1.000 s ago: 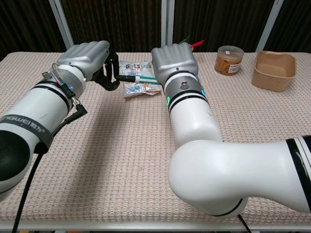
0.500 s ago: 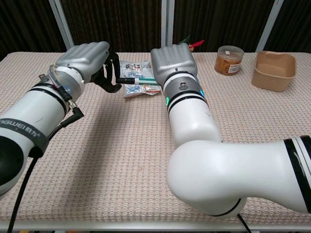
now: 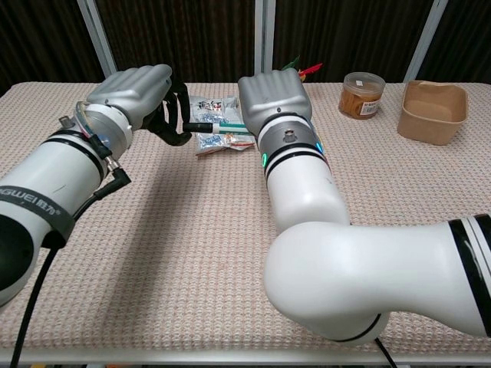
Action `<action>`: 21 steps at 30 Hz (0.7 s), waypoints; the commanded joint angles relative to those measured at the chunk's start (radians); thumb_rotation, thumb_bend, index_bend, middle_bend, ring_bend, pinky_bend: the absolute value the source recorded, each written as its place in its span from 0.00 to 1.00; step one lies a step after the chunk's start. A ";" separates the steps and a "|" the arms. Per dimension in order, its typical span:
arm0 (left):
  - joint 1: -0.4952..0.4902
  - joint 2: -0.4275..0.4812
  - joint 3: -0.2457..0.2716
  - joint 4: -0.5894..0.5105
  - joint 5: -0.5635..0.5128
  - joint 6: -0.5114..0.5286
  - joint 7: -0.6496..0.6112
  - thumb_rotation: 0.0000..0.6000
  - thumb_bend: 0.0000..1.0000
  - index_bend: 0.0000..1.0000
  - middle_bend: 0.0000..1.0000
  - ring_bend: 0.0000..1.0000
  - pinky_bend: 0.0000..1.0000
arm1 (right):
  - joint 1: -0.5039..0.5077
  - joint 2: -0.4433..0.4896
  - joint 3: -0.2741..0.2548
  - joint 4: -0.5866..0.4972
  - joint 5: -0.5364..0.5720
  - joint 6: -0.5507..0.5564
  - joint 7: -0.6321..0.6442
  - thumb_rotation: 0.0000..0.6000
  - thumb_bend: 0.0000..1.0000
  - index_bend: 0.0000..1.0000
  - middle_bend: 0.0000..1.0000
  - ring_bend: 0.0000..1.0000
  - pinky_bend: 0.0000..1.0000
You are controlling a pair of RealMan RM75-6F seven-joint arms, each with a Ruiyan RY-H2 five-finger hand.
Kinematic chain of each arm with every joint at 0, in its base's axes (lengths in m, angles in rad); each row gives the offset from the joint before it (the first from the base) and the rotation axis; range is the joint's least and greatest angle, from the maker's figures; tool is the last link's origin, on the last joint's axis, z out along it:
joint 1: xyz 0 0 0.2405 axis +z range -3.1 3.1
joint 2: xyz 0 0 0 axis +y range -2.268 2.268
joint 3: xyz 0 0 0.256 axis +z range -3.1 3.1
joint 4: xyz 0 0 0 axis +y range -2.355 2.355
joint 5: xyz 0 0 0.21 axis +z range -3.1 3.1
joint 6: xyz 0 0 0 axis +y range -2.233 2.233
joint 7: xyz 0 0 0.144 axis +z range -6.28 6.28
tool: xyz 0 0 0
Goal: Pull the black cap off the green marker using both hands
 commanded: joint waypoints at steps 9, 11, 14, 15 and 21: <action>0.003 0.014 -0.009 -0.013 -0.023 0.002 0.017 1.00 0.41 0.59 0.63 0.55 0.60 | -0.011 0.006 -0.004 0.007 0.003 0.006 -0.011 1.00 0.33 0.60 0.59 0.81 0.88; 0.002 0.015 -0.010 -0.014 -0.026 0.001 0.021 1.00 0.41 0.59 0.63 0.56 0.60 | -0.013 0.008 -0.005 0.005 0.002 0.006 -0.012 1.00 0.33 0.60 0.59 0.81 0.88; 0.001 0.019 -0.010 -0.017 -0.030 0.002 0.028 1.00 0.42 0.60 0.64 0.56 0.60 | -0.017 0.013 -0.008 -0.001 0.000 0.007 -0.015 1.00 0.33 0.60 0.59 0.81 0.88; 0.004 0.025 -0.009 -0.017 -0.031 0.005 0.033 1.00 0.42 0.60 0.64 0.56 0.61 | -0.021 0.018 -0.010 -0.005 -0.002 0.009 -0.016 1.00 0.33 0.60 0.59 0.81 0.88; 0.057 0.098 0.007 -0.051 -0.051 0.022 0.021 1.00 0.42 0.60 0.64 0.57 0.61 | -0.075 0.080 -0.035 -0.074 -0.013 0.030 -0.008 1.00 0.33 0.60 0.59 0.81 0.88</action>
